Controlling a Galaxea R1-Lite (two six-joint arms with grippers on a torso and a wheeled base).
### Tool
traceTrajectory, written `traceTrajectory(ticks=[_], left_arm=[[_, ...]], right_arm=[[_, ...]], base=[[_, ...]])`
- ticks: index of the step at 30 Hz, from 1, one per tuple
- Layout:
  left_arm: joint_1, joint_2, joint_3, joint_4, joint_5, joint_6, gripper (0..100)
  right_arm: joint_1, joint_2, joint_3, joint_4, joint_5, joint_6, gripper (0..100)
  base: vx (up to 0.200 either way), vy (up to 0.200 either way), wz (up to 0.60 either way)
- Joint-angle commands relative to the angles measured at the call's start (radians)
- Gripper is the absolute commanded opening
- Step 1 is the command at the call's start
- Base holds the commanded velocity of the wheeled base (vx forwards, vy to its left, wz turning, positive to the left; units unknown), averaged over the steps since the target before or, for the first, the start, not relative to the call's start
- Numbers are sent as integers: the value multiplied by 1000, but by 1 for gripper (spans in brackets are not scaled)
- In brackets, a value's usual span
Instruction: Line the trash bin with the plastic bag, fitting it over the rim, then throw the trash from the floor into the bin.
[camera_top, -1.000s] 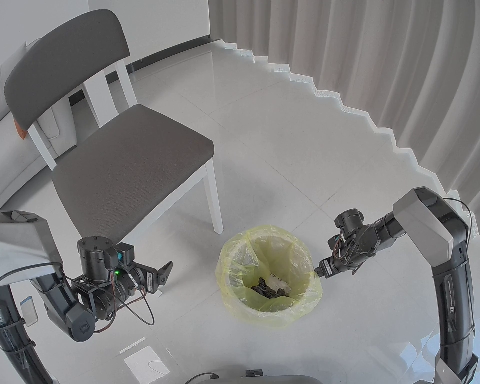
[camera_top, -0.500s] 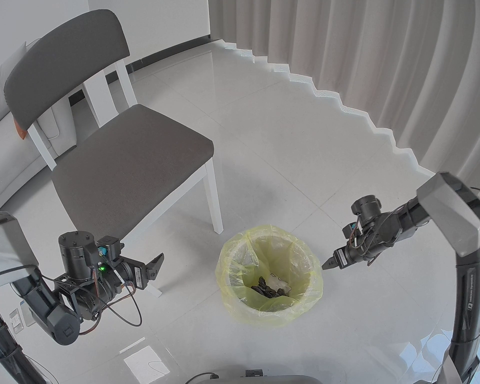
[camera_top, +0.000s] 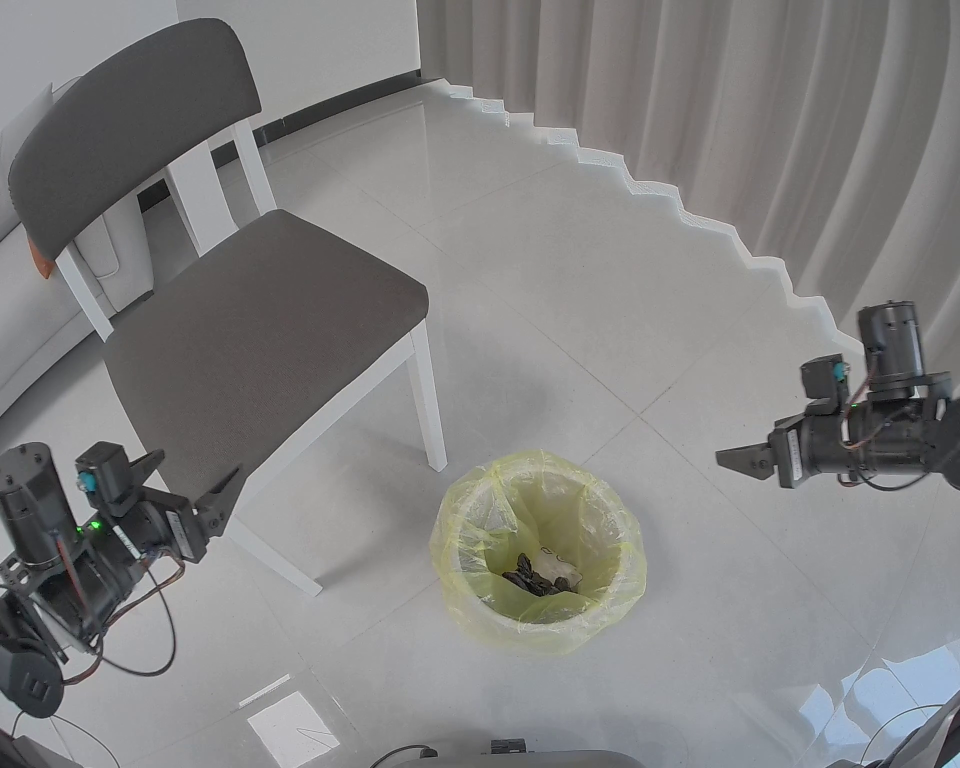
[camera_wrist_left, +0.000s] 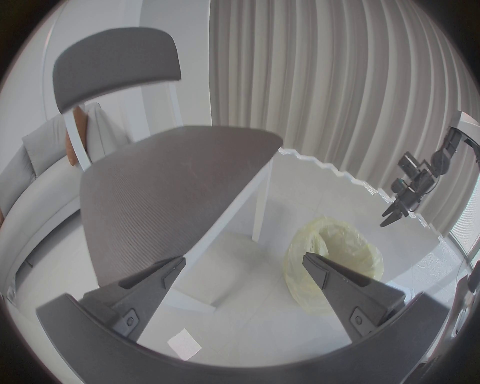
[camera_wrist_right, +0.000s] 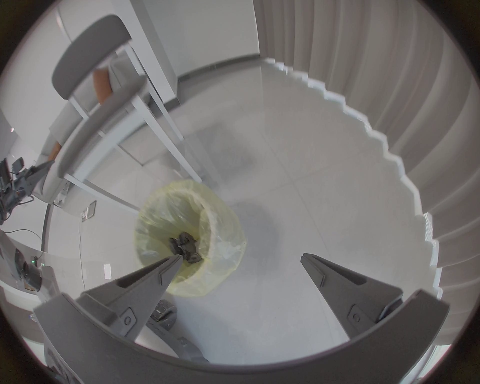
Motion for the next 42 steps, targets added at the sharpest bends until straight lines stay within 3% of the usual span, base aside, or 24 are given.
traceTrajectory(ticks=[1,3,7,12,18,23,24,26,33,39,42], left_arm=[[87,-1022,-60,802,-36,-49,100],[122,-1101,-97,922,-69,-57,100],[154,-1169,-118,969,-86,-84,100],[165,-1261,-114,1006,-80,-86,100],[199,-1339,-106,1100,-88,-86,100],[217,-1391,-51,1120,-89,-86,100],[225,-1404,0,1115,-80,-84,100],[226,-1404,30,1114,-79,-77,100],[225,-1404,193,1061,-16,-47,100],[225,-1404,211,997,-16,-43,100],[225,-1404,210,1002,-11,-43,100]], right_arm=[[49,-1090,563,-113,8,51,100],[11,-1177,598,-105,24,113,100],[-76,-1314,636,-51,111,203,100],[-161,-1479,678,33,197,216,100],[-198,-1607,710,105,225,219,100],[-204,-1628,817,56,199,193,100],[-204,-1628,905,-24,163,182,100],[-204,-1630,905,15,131,183,100],[-204,-1630,905,36,-73,176,100],[-204,-1630,905,38,-76,150,100],[-204,-1630,905,38,-41,142,100]], base=[[0,0,0],[0,0,0],[0,0,0],[0,0,0],[0,0,0],[0,0,0],[0,0,0],[0,0,0],[0,0,0],[0,0,0],[0,0,0]])
